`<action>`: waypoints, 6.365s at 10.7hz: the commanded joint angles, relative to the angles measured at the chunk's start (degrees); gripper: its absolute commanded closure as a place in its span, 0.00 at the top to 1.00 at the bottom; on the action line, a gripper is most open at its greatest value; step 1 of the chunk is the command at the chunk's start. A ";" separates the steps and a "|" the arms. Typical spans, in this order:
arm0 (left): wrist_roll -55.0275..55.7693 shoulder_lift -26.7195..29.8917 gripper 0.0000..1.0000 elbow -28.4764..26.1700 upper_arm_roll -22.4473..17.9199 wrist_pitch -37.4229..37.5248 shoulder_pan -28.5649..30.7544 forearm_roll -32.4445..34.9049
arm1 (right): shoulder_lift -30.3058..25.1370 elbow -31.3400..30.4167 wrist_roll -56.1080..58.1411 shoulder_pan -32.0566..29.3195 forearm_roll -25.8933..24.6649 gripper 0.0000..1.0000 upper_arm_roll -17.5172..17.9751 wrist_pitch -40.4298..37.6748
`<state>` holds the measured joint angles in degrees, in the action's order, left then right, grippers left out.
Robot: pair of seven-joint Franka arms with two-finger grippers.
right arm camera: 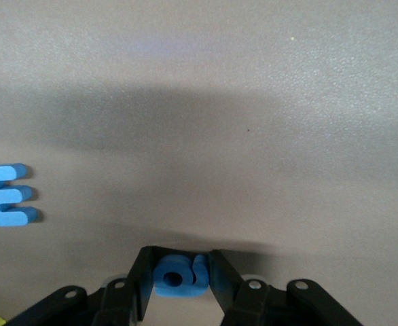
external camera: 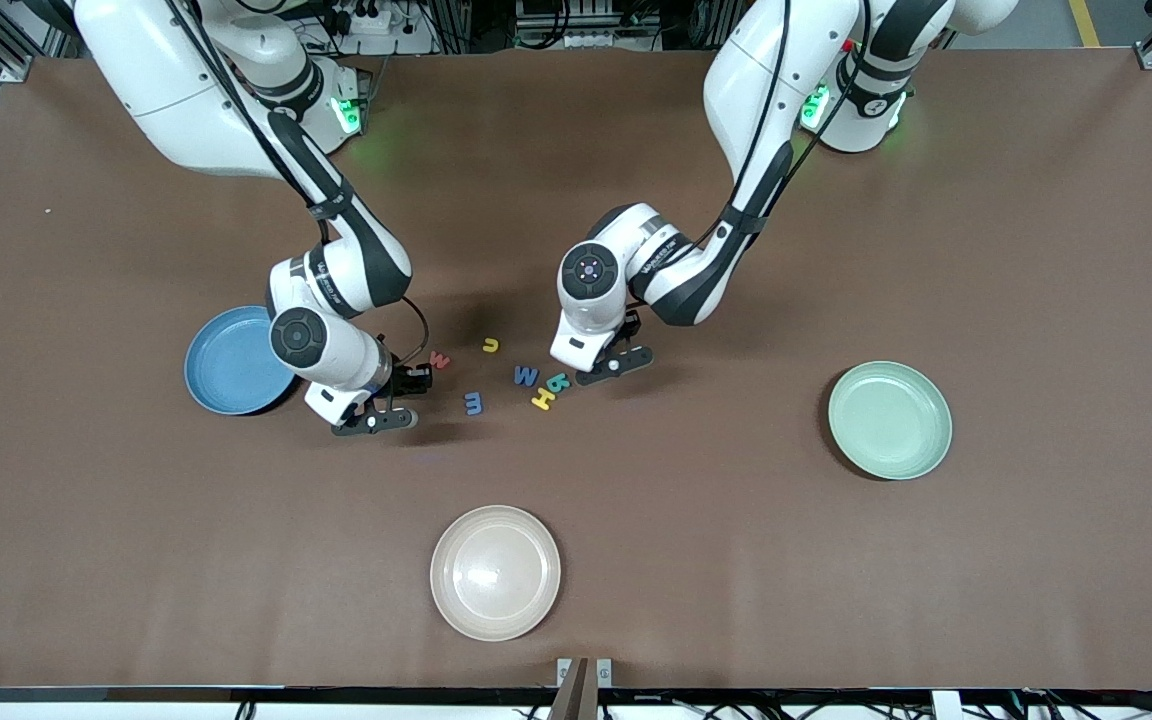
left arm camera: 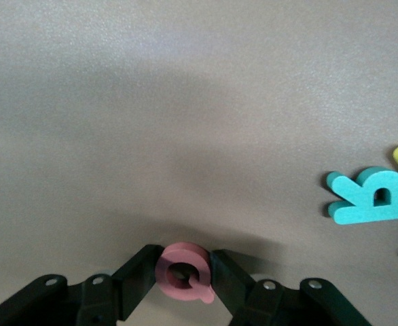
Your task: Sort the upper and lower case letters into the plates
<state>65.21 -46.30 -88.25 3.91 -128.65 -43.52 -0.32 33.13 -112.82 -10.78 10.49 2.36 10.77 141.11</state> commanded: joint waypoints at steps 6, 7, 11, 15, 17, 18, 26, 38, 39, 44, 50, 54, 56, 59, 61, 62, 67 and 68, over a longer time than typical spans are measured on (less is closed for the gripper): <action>1.32 3.49 0.00 4.05 0.22 8.49 4.49 0.32 | -1.30 9.45 4.33 -6.52 0.01 0.29 -0.05 -23.73; -0.42 4.28 0.00 3.97 0.22 9.02 5.97 0.15 | -2.18 9.64 8.63 -8.71 -0.16 0.29 -0.22 -26.39; -10.61 9.91 0.00 3.27 0.22 14.29 16.06 -0.38 | -1.75 8.76 27.71 -17.87 -8.41 0.29 -0.31 -30.02; -29.37 12.99 0.00 1.07 0.05 17.38 29.42 0.58 | -0.52 8.15 33.63 -19.02 -14.22 0.57 -0.31 -29.23; -43.79 14.22 0.00 -0.51 0.05 17.38 36.98 0.59 | -0.52 7.62 33.19 -19.10 -14.05 1.00 -0.31 -28.44; -49.69 13.35 0.00 -0.69 -0.13 17.20 39.62 1.28 | -0.43 7.70 32.76 -19.11 -13.70 1.00 -0.22 -28.61; -63.08 10.71 1.00 -4.56 0.22 12.54 45.36 4.36 | -0.79 7.71 0.91 -5.07 3.32 1.00 0.39 -23.37; -57.30 14.75 1.00 -0.17 4.96 15.51 39.65 10.77 | 1.49 3.57 -31.41 5.51 0.46 0.85 -0.31 -9.46; -56.61 15.01 1.00 -0.08 7.58 15.53 40.17 10.00 | 1.76 3.57 -31.67 6.11 0.37 0.83 -0.31 -9.37; -49.33 17.39 1.00 0.01 11.56 22.21 35.79 10.78 | 2.20 3.57 -31.41 5.94 0.37 0.53 -0.31 -9.54; -48.43 16.17 1.00 1.51 19.01 20.81 33.33 4.89 | 1.77 3.66 -31.58 6.30 0.37 0.11 -0.22 -10.24; -48.43 11.08 1.00 0.89 19.03 10.37 25.69 6.55 | -1.30 6.03 -23.72 1.65 0.46 0.10 -0.13 -20.50; -47.91 7.73 1.00 1.41 19.03 5.61 23.14 9.63 | -3.50 7.00 -11.79 -3.43 0.28 0.10 -0.31 -26.74; -38.77 2.02 1.00 9.57 16.23 4.37 17.25 9.55 | -4.91 4.90 6.60 -11.88 -3.47 0.14 -0.49 -29.84; -40.07 0.35 1.00 11.86 11.24 0.88 11.82 9.55 | -4.74 4.19 20.90 -17.07 -8.85 0.14 -0.40 -29.67; -39.38 -1.40 1.00 13.88 7.90 -2.02 8.74 9.46 | -4.48 4.19 26.80 -18.74 -9.99 0.12 -0.40 -28.97; -35.94 -5.99 1.00 17.86 4.88 -2.66 5.46 8.93 | -5.00 -1.35 33.01 -19.99 -14.22 0.27 -0.31 -22.37; -36.03 -7.03 1.00 17.94 4.79 -2.66 4.85 9.02 | -5.00 -1.35 33.02 -19.90 -14.22 0.42 -0.31 -22.46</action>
<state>28.25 -51.49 -72.21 9.53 -131.39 -37.28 7.76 29.64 -112.84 21.17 -9.11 -10.84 10.04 118.34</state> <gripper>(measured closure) 0.000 0.612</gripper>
